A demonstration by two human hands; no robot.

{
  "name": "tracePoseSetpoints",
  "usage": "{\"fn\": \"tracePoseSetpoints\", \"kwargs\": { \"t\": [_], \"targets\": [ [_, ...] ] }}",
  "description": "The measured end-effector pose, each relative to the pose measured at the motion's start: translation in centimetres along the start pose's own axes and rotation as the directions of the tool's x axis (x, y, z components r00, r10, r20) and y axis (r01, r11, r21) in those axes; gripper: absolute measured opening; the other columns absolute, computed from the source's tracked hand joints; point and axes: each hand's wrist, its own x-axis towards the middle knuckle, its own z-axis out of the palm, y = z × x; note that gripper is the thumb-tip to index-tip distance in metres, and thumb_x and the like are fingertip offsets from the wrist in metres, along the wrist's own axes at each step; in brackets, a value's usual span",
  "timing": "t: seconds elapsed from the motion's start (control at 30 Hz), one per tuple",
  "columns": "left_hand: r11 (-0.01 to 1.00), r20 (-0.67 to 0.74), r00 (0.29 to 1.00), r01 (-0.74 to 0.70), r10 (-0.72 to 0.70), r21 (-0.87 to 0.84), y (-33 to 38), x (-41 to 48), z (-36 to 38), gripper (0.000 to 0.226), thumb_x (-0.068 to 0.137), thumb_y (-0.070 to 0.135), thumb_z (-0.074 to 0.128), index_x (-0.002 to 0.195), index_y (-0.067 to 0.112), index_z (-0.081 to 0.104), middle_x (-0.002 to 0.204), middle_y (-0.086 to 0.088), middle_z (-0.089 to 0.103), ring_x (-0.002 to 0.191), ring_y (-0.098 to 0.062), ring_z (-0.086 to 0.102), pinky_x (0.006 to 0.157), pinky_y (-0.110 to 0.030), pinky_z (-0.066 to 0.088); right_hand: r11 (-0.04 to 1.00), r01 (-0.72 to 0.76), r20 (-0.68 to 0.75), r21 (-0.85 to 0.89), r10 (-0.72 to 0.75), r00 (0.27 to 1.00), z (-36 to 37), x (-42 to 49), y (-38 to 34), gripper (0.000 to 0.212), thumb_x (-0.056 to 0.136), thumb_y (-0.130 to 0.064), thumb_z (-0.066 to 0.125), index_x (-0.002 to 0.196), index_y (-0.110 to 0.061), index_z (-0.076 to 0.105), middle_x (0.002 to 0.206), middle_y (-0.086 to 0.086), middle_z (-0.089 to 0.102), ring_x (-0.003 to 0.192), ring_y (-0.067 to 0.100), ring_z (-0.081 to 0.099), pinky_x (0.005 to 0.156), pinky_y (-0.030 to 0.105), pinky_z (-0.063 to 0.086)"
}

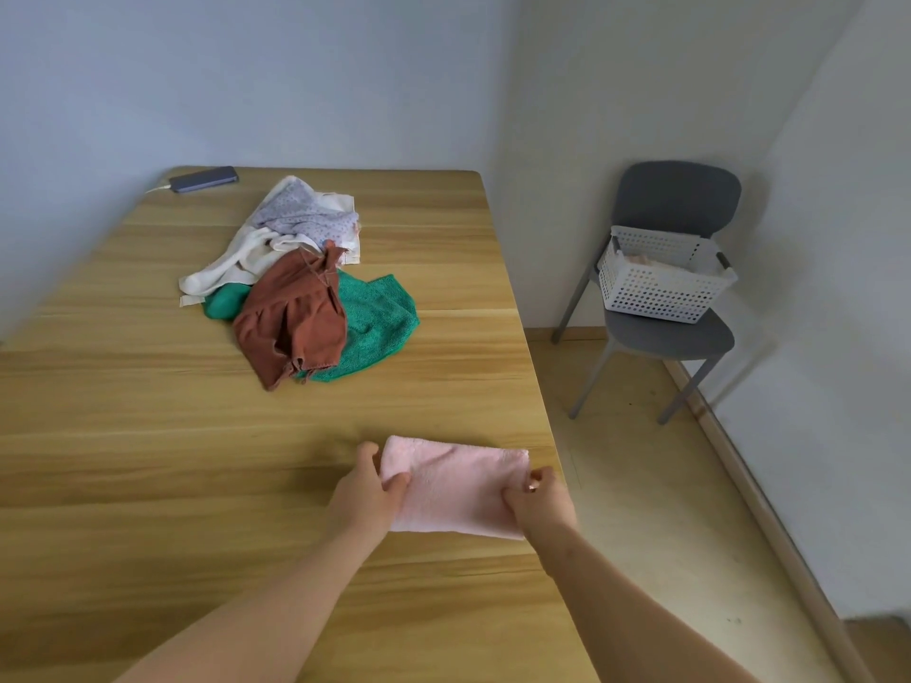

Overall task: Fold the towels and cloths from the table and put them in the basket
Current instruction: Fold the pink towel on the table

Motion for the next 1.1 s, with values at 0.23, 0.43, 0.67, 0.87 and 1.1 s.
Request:
{"fn": "tracePoseSetpoints", "kwargs": {
  "t": [0.23, 0.43, 0.67, 0.87, 1.1],
  "targets": [
    [0.675, -0.005, 0.729, -0.631, 0.684, 0.382, -0.3, 0.0, 2.0, 0.032, 0.082, 0.023, 0.049, 0.110, 0.027, 0.064, 0.124, 0.003, 0.058, 0.116, -0.026, 0.054, 0.087, -0.044, 0.052, 0.566, 0.480, 0.019, -0.670, -0.634, 0.773, 2.0, -0.5, 0.0, 0.049, 0.082, -0.023, 0.031, 0.121, -0.028, 0.060, 0.133, 0.002, 0.052, 0.120, 0.029, 0.052, 0.093, 0.041, 0.044],
    [0.655, 0.207, 0.838, -0.528, 0.504, 0.541, -1.1, 0.4, 3.4, 0.068, 0.088, 0.062, -0.002, 0.137, 0.036, 0.037, 0.145, 0.011, 0.041, 0.140, -0.020, 0.029, 0.111, -0.048, 0.027, 0.632, 0.495, 0.298, -0.596, -0.398, 0.867, 2.9, 0.8, 1.5, 0.095, 0.070, -0.074, -0.017, 0.151, -0.031, 0.005, 0.159, -0.013, -0.003, 0.147, 0.010, -0.010, 0.118, 0.039, -0.003],
    [0.625, 0.146, 0.800, -0.555, 0.582, 0.549, -1.4, 0.8, 3.7, 0.038, 0.087, 0.043, 0.031, 0.120, 0.030, 0.046, 0.118, 0.005, 0.062, 0.116, -0.024, 0.052, 0.093, -0.048, 0.048, 0.595, 0.478, 0.334, -0.646, -0.342, 0.878, 3.0, 0.7, 1.0, 0.104, 0.054, -0.067, -0.024, 0.150, -0.032, -0.003, 0.159, -0.012, -0.009, 0.146, 0.014, -0.016, 0.117, 0.042, -0.009],
    [0.796, 0.201, 0.875, -0.483, 0.439, 0.365, -1.4, 0.5, 3.7, 0.074, 0.078, 0.054, -0.005, 0.140, 0.041, 0.033, 0.151, 0.015, 0.023, 0.144, -0.015, 0.010, 0.116, -0.034, 0.010, 0.645, 0.453, 0.320, -0.616, -0.321, 0.892, 2.6, 0.6, 1.3, 0.051, 0.101, -0.041, 0.019, 0.150, -0.034, 0.007, 0.159, -0.012, -0.002, 0.147, 0.013, -0.012, 0.118, 0.040, -0.006],
    [0.959, 0.047, 0.980, -0.199, 0.194, 0.200, -1.8, -2.6, 2.4, 0.035, 0.095, 0.044, 0.038, 0.127, 0.049, 0.048, 0.146, 0.002, 0.027, 0.129, -0.025, 0.029, 0.106, -0.034, 0.027, 0.842, 0.217, 0.081, -0.494, -0.204, 0.976, 3.3, -2.9, 1.6, 0.048, 0.094, -0.030, 0.038, 0.139, -0.046, 0.030, 0.157, -0.004, 0.001, 0.139, 0.023, 0.015, 0.110, 0.042, 0.019]
  ]
}}
